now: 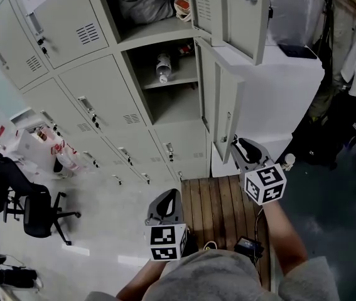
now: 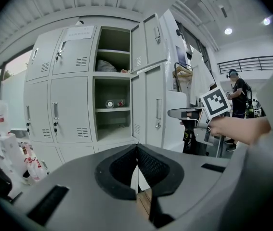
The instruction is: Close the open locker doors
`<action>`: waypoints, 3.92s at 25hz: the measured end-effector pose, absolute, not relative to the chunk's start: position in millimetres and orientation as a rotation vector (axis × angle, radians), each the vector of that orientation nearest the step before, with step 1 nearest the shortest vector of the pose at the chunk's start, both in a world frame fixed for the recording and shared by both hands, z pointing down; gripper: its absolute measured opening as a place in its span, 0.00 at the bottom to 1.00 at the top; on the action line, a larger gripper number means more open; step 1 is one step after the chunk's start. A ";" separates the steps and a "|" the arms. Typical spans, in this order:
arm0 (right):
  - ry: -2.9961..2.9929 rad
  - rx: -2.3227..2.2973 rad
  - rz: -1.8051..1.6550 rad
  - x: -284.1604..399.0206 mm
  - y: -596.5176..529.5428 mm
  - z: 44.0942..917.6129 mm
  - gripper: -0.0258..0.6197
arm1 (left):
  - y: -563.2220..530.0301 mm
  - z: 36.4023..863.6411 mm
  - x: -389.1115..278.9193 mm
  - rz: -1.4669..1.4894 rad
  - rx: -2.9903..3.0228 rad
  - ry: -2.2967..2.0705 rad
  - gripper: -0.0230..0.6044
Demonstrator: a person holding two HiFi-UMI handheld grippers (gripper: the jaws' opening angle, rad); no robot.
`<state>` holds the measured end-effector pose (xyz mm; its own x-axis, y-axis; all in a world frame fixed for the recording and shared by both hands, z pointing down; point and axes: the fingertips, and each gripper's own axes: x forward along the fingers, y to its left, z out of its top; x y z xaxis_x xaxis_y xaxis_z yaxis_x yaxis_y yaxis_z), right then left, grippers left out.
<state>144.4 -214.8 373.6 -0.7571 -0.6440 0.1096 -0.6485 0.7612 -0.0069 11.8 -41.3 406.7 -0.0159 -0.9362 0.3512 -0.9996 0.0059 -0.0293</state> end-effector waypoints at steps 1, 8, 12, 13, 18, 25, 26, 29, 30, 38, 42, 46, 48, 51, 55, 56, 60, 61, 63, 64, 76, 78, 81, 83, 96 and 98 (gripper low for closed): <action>-2.851 1.054 0.063 142.5 -219.0 372.5 0.19 | -42.1 407.0 11.3 0.401 2.026 -2.047 0.05; -2.830 1.068 0.047 133.5 -229.5 372.0 0.19 | -45.6 405.1 8.8 0.402 2.036 -2.050 0.05; -2.843 1.063 0.052 128.3 -227.5 370.5 0.19 | -47.2 403.6 4.7 0.393 2.032 -2.057 0.05; -2.846 1.059 0.051 126.8 -226.3 370.5 0.19 | -47.3 404.1 4.0 0.391 2.031 -2.057 0.05; -2.861 1.008 0.039 110.9 -218.5 369.6 0.19 | -46.5 406.2 -2.6 0.393 2.020 -2.054 0.05; -2.863 0.921 0.041 74.1 -204.9 369.8 0.19 | -49.7 410.6 -26.5 0.386 1.989 -2.069 0.05; -2.864 0.908 0.044 68.6 -202.8 370.0 0.19 | -50.9 410.4 -30.7 0.385 1.985 -2.070 0.05; -2.871 0.875 0.040 52.0 -196.6 369.5 0.19 | -56.0 409.1 -44.0 0.380 1.974 -2.073 0.05; -2.876 0.868 0.040 46.2 -195.9 369.0 0.19 | -59.3 408.6 -48.6 0.378 1.974 -2.072 0.05; -2.896 0.818 0.046 -6.4 -190.8 369.5 0.18 | -79.6 409.5 -82.9 0.362 1.977 -2.063 0.05; -2.907 0.782 0.044 -32.2 -192.1 369.6 0.18 | -87.0 413.8 -99.0 0.362 1.974 -2.054 0.05; -2.915 0.752 0.037 -57.1 -195.8 369.5 0.18 | -93.0 415.4 -117.6 0.355 1.968 -2.051 0.05; -2.920 0.742 0.036 -68.2 -198.2 370.1 0.18 | -95.4 418.2 -126.7 0.358 1.959 -2.052 0.05; -2.927 0.732 0.034 -85.4 -202.9 370.0 0.18 | -100.9 420.3 -139.9 0.355 1.947 -2.058 0.05; -2.933 0.718 0.034 -105.6 -211.0 370.6 0.18 | -109.4 420.5 -156.2 0.353 1.940 -2.073 0.05; -2.931 0.722 0.038 -109.5 -213.9 371.7 0.18 | -111.1 421.1 -160.0 0.352 1.937 -2.075 0.05; -2.884 0.805 0.071 -117.2 -236.0 381.0 0.18 | -115.7 424.4 -172.9 0.355 1.926 -2.074 0.05; -2.876 0.821 0.083 -117.8 -241.7 382.9 0.18 | -116.7 425.3 -175.8 0.356 1.925 -2.071 0.05; -2.872 0.833 0.096 -120.4 -250.0 384.7 0.18 | -119.0 427.3 -181.1 0.359 1.921 -2.067 0.05; -2.870 0.840 0.096 -121.8 -253.8 385.1 0.18 | -120.6 428.5 -183.3 0.360 1.920 -2.065 0.05; -2.817 0.951 0.100 -143.1 -298.0 398.2 0.16 | -144.9 437.7 -210.2 0.373 1.916 -2.066 0.05; -2.806 0.971 0.105 -144.9 -305.1 401.0 0.15 | -148.6 439.6 -213.0 0.376 1.915 -2.064 0.05; -2.795 0.999 0.104 -147.6 -315.5 403.3 0.14 | -154.5 441.5 -217.8 0.379 1.912 -2.066 0.05; -2.792 1.013 0.101 -150.8 -321.4 403.8 0.13 | -158.3 442.5 -221.3 0.376 1.908 -2.064 0.05; -2.759 1.074 0.094 -163.2 -347.1 411.1 0.12 | -166.6 449.4 -232.8 0.385 1.899 -2.053 0.05; -2.756 1.086 0.098 -163.6 -349.9 411.7 0.12 | -168.4 449.7 -234.4 0.384 1.899 -2.052 0.05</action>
<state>-163.6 -349.9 411.7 -0.7179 -0.6703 0.1880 -0.6820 0.7313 0.0034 -234.4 -168.4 449.7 -0.0669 -0.9112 0.4065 -0.9965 0.0812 0.0179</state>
